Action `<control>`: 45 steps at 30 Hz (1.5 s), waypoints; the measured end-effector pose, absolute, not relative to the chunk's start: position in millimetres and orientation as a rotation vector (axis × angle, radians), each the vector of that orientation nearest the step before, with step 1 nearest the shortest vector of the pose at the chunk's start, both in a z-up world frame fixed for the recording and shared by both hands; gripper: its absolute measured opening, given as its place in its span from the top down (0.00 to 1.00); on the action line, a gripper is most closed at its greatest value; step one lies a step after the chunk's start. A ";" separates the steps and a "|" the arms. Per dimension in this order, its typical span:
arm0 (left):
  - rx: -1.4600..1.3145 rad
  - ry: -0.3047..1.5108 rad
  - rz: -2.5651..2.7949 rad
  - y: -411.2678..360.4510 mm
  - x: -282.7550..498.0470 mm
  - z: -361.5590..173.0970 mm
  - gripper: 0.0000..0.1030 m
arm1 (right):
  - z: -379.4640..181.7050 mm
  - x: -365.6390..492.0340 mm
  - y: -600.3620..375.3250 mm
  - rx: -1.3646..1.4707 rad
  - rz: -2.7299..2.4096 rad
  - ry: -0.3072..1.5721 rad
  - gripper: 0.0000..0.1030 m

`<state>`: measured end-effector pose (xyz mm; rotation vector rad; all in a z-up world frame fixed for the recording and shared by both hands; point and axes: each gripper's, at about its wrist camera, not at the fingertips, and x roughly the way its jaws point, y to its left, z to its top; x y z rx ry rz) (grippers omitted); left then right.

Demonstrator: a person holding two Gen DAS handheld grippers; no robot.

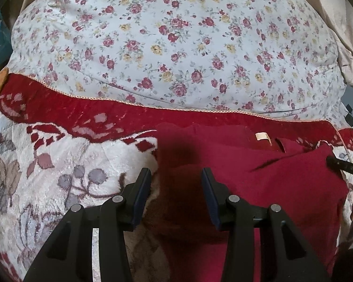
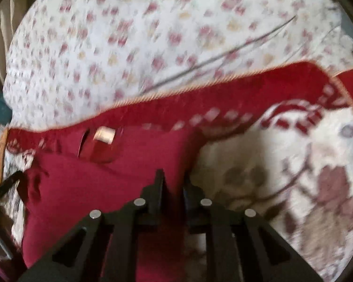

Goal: Fold small clothes

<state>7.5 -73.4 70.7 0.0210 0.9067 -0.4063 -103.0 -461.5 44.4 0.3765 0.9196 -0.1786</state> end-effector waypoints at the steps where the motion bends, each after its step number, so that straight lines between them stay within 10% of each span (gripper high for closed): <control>1: 0.029 0.915 -0.408 -76.0 8.1 68.7 0.79 | 45.0 -103.5 -465.4 0.363 -0.213 0.915 0.87; 9: 0.131 0.945 -0.366 -87.8 5.1 53.8 0.79 | 53.0 -131.2 -470.9 0.379 -0.300 0.877 0.63; 45: 0.125 0.974 -0.321 -85.3 10.8 37.6 0.69 | 32.9 -65.5 -358.1 0.177 -0.123 0.959 0.54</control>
